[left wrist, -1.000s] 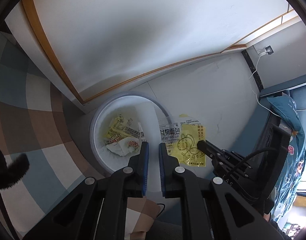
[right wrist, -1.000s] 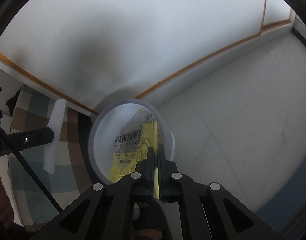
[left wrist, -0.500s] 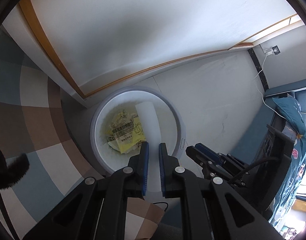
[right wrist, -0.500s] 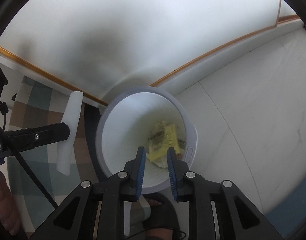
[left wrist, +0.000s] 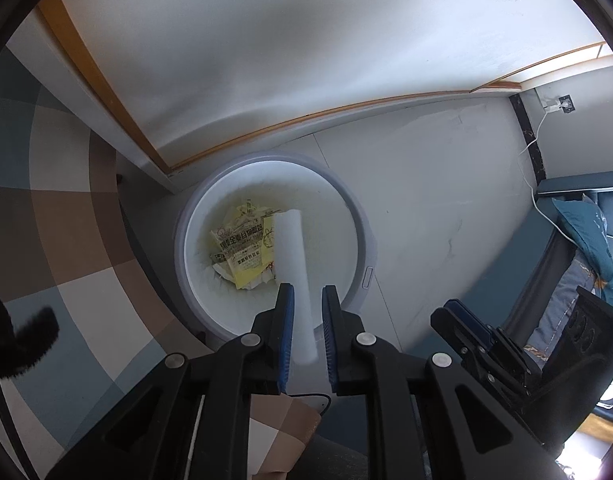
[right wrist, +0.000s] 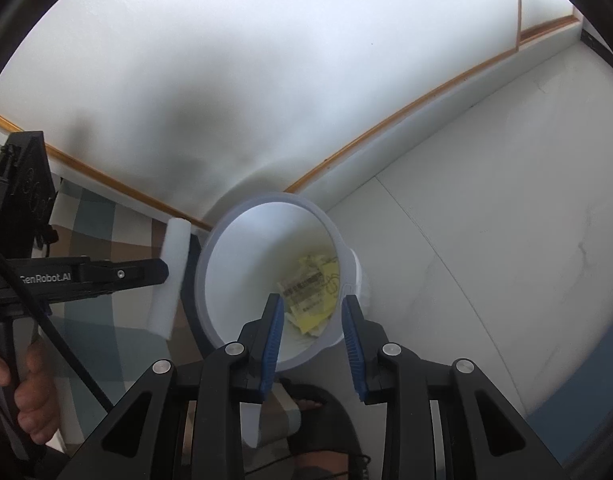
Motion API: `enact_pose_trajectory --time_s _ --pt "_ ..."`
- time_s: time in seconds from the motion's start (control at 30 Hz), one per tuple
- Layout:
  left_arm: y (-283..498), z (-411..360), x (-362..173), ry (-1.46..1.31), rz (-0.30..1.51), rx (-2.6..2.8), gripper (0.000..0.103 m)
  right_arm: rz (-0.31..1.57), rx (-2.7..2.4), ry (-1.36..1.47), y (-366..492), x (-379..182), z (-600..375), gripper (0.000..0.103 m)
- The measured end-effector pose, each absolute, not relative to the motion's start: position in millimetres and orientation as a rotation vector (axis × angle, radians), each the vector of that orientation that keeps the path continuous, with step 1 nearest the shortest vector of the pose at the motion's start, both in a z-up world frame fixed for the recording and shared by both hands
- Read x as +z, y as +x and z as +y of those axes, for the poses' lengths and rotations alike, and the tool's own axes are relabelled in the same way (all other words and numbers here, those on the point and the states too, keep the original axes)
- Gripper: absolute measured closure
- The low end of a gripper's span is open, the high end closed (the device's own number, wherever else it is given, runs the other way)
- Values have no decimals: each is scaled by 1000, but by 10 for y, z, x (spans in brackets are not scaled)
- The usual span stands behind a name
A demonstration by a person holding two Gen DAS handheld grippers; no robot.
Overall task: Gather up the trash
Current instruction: 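Open both grippers to drop the bag and roll into the bin, then move both grippers back over the table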
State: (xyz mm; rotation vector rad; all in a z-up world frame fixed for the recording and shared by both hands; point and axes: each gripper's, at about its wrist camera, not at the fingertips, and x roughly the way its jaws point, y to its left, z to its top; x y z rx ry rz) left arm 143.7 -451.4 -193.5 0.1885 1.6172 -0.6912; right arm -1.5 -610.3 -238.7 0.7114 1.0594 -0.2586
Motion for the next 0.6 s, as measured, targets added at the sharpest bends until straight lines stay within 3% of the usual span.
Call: enact_pose_trajectory --time_s 0.03,0.17,0.43,0.6 --pt "1439 -4518 -1944 193 1621 -680 89 1054 -261 713 -43 -2359 -6109 68" --pt "1421 -4475 -1921 191 1625 -647 60 1046 -264 704 -53 -2295 -6088 61" --pt "1339 -4337 -1688 193 1552 -641 55 1022 -268 710 -143 -2160 -6081 49" --pt "1248 -4225 -1487 204 1464 -651 42 993 -256 707 -196 -2023 -6022 40"
